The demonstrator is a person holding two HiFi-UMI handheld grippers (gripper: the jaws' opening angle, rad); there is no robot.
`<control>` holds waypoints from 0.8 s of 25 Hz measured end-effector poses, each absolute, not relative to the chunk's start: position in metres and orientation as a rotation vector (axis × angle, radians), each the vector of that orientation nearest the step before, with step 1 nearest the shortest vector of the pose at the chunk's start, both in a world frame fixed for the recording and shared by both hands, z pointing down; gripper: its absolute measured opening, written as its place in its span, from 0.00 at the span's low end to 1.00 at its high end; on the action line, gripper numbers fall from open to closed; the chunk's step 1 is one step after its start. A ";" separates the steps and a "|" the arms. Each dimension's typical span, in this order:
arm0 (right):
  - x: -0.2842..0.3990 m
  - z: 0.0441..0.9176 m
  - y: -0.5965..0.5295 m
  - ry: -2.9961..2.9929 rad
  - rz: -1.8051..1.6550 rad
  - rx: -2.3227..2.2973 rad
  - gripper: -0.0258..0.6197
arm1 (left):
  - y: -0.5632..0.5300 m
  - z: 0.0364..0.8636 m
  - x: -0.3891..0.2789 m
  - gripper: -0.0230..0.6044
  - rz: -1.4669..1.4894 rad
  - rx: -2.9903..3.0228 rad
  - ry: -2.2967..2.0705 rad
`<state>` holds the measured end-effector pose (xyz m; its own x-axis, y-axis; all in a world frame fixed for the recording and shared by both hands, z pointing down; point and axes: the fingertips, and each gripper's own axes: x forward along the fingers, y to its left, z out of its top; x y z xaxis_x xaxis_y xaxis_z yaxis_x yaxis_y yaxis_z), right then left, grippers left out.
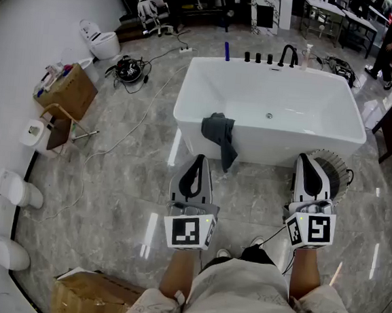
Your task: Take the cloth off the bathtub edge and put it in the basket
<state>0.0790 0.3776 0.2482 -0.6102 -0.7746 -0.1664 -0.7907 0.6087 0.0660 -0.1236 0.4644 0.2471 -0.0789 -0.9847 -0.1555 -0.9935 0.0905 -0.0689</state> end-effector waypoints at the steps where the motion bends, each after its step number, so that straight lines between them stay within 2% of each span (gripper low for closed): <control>1: 0.076 0.248 0.380 2.705 0.206 -1.325 0.02 | 0.467 0.247 -0.127 0.04 0.084 -2.008 2.192; 20: 0.026 0.267 0.413 2.783 0.185 -1.283 0.02 | 0.503 0.264 -0.171 0.04 0.090 -1.998 2.212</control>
<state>0.0261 0.4128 0.2674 -0.6487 -0.7523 -0.1149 -0.7609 0.6440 0.0793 -0.1713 0.5027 0.2638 -0.0954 -0.9828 -0.1580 -0.9924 0.1063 -0.0623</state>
